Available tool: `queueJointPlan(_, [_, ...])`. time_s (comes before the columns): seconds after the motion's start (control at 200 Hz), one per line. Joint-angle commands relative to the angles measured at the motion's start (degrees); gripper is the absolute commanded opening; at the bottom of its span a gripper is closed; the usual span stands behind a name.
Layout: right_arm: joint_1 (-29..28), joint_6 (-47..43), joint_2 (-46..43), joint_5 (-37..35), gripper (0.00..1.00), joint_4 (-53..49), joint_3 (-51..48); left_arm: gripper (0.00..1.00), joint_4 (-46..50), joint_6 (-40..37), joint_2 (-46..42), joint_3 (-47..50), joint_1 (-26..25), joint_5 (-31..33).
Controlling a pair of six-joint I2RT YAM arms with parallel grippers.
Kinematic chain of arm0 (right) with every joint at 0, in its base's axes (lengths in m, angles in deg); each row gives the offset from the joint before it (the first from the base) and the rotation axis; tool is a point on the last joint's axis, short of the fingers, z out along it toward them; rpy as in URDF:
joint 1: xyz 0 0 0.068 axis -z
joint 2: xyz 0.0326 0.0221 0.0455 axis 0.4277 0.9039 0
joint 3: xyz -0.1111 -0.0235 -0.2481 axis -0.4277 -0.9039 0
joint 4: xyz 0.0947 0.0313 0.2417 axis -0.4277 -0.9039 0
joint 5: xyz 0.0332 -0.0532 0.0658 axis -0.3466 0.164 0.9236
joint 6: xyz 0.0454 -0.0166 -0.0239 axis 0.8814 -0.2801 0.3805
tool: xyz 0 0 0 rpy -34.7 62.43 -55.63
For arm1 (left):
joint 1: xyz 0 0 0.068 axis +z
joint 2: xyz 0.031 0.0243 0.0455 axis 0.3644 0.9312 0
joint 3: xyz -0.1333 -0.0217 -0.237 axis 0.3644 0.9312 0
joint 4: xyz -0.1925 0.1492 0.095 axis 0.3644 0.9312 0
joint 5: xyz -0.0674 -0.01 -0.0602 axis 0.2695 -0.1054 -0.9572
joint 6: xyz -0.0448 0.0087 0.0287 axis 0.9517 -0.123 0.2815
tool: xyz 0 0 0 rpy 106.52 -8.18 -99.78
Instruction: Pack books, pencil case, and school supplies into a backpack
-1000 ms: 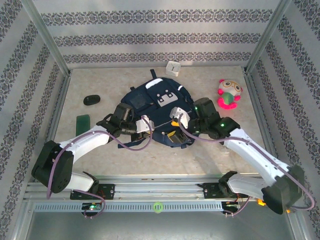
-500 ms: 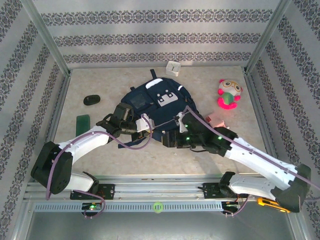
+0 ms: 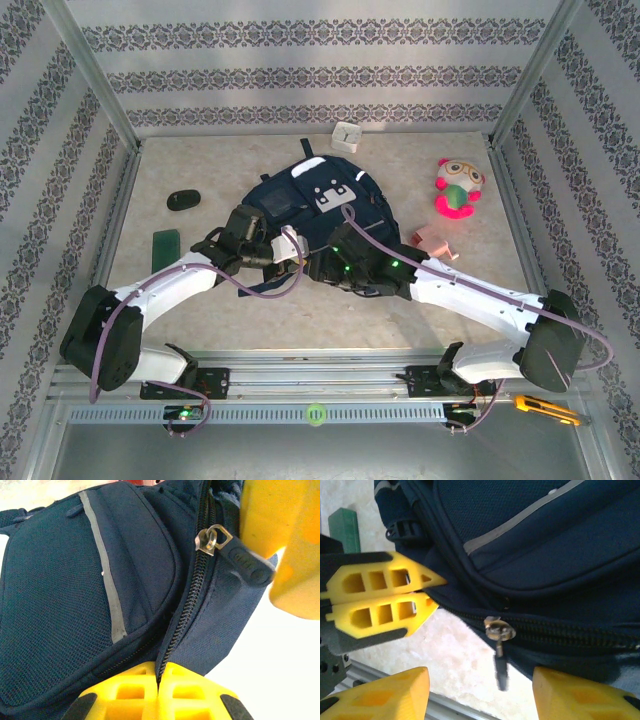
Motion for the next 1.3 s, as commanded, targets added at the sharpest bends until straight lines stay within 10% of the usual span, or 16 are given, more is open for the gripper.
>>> queueJointPlan(0.0, [1.53,0.74,-1.12,-2.45,0.57,1.00,-1.40,0.00,-2.03,0.93,-1.90,-3.10,-0.60,-2.90])
queueJointPlan(0.4, [2.35,-2.34,1.89,-0.06,0.23,5.42,-0.47,0.00,-2.33,1.90,-2.32,-3.07,-0.61,-3.74])
queueJointPlan(0.71, [3.07,0.50,2.27,-5.79,0.46,4.54,-2.34,0.00,-2.36,2.85,-3.37,-2.76,-0.67,-4.21])
queueJointPlan(1.294, [5.08,-3.92,-3.87,-13.25,0.00,-4.92,-6.14,0.00,3.41,-0.02,-5.57,-1.92,-0.21,4.53])
